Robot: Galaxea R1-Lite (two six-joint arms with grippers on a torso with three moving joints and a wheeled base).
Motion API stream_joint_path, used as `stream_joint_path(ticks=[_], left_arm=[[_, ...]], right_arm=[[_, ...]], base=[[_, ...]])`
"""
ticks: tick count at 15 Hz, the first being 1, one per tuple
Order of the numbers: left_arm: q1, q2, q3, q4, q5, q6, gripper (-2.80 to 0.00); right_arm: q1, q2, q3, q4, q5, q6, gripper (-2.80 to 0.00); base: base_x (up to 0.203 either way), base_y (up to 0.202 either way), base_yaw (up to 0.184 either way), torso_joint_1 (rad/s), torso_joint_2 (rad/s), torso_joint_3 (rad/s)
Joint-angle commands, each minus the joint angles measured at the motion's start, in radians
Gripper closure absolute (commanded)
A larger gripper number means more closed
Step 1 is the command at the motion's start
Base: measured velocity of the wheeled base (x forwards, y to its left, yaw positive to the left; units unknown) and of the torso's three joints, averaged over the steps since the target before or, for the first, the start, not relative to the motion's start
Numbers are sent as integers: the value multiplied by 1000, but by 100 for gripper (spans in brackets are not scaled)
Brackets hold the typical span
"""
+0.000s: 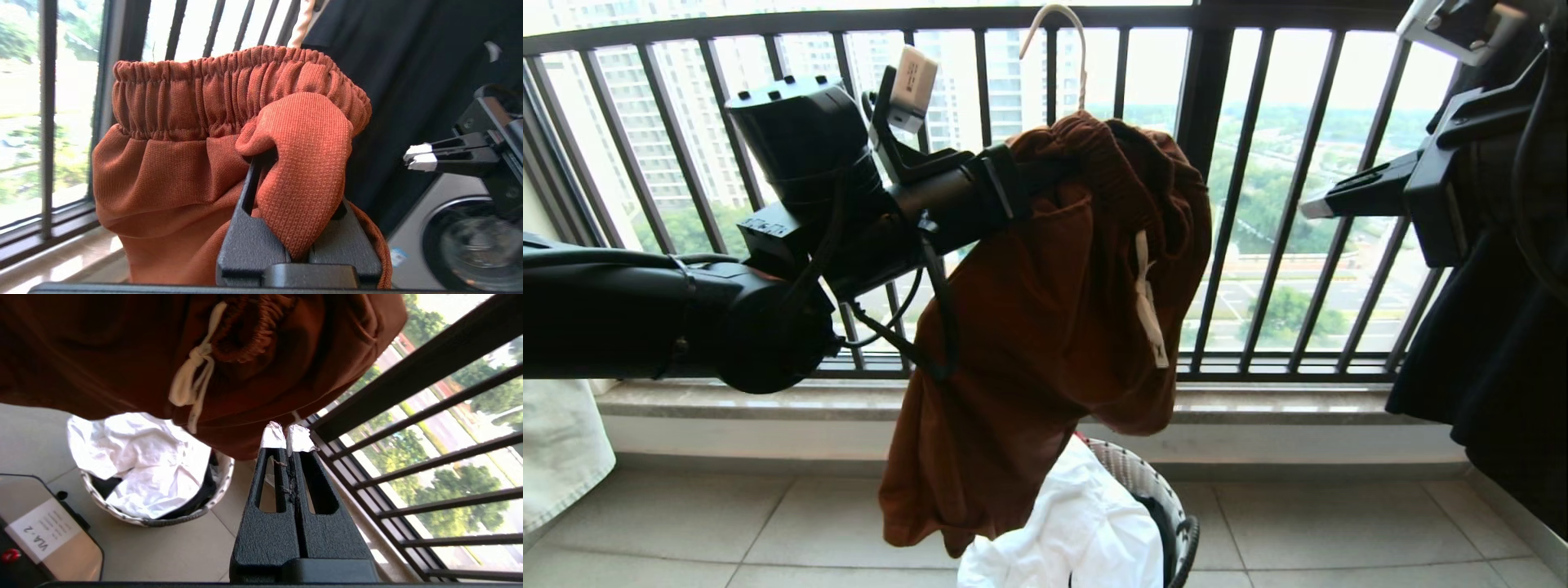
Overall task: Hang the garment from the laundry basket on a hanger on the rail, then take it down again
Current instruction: Hang the clothes rack on the clothesline
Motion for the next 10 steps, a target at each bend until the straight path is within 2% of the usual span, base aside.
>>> stream_joint_path(ticks=[1, 4, 8, 10], left_arm=[[8, -8, 13, -3, -27, -36, 0], [17, -16, 23, -5, -85, -100, 0], [23, -21, 60, -47, -167, -155, 0], [23, -25, 71, -59, -227, -180, 0]], right_arm=[[-26, -24, -1, 11, 2, -45, 0], [-32, -67, 2, 96, 3, -74, 0], [-29, -108, 8, 109, 3, -95, 0], [1, -151, 48, 107, 4, -96, 0]], base=[[0, 0, 0, 0, 0, 0], [0, 0, 0, 0, 0, 0], [0, 0, 0, 0, 0, 0], [0, 0, 0, 0, 0, 0]])
